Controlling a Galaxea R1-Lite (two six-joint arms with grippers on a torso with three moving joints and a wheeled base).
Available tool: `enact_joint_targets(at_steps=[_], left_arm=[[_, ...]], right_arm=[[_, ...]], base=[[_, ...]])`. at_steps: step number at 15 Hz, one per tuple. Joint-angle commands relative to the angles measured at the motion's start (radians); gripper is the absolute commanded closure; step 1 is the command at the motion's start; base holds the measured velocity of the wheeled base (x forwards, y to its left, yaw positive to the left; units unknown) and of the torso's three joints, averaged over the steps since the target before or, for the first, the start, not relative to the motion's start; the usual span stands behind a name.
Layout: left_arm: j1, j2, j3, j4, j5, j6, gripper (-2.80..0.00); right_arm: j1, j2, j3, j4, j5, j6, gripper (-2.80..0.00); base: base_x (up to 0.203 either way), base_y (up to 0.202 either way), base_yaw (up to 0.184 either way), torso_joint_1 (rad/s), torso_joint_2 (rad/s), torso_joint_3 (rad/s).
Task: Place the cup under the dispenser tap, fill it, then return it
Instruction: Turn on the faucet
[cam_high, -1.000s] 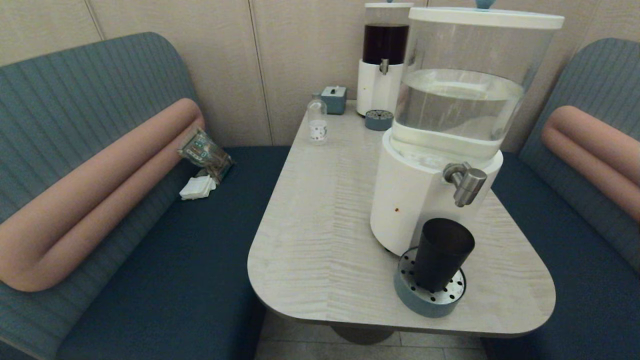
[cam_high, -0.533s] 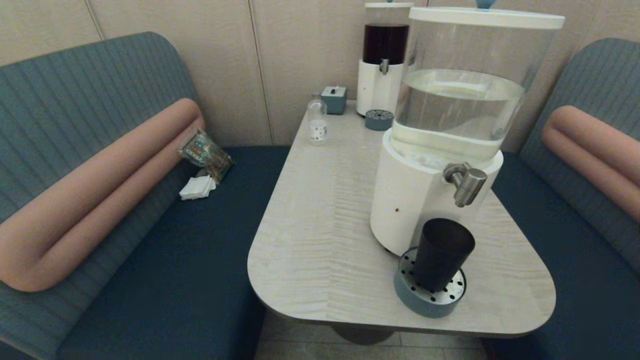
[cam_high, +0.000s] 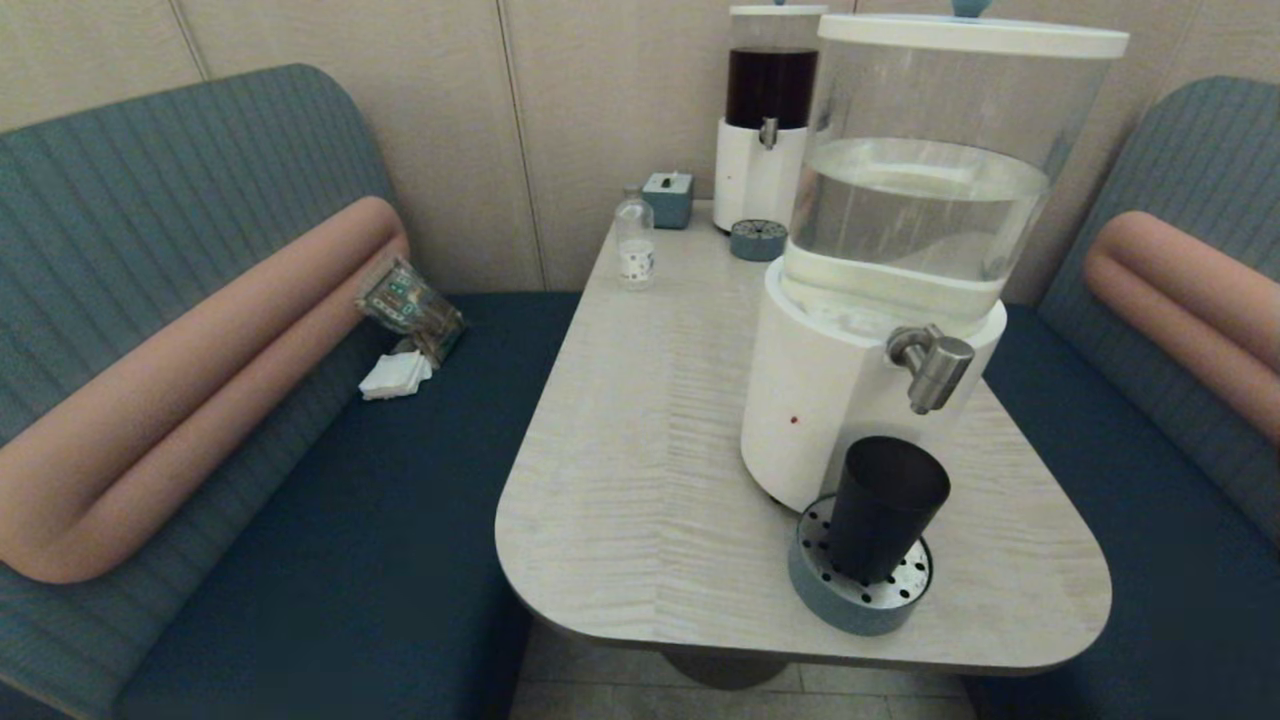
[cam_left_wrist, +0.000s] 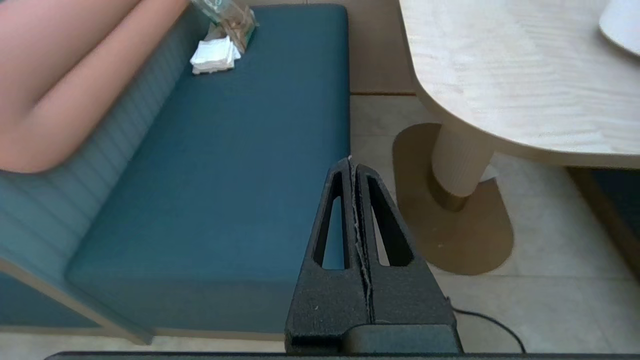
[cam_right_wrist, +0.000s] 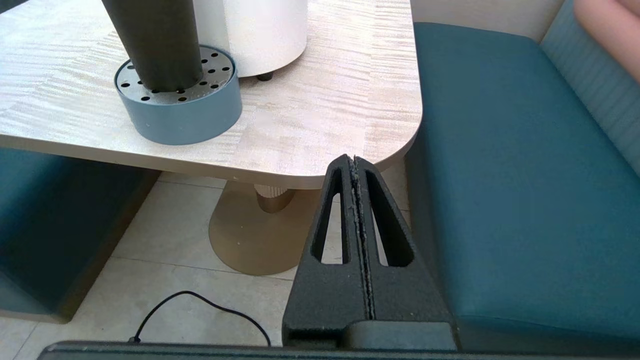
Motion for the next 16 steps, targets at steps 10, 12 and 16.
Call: enact_joint_targets(at_steps=[10,12,16], left_arm=[[0.0,0.0,0.005,-0.025,0.0,-0.004,0.0],[0.0,0.0,0.005,-0.025,0.0,-0.004,0.0],[0.0,0.0,0.005,-0.025,0.0,-0.004,0.0]], right_arm=[[0.0,-0.002,-0.021,0.006,-0.019,-0.036,0.0],[0.0,0.009,-0.166,0.041,-0.028,-0.038,0.0],[0.0,0.188,-0.579,0.191,-0.027,-0.021,0.0]], base=[[0.0,0.0,0.0,0.0,0.0,0.0],[0.0,0.0,0.0,0.0,0.0,0.0],[0.0,0.0,0.0,0.0,0.0,0.0]])
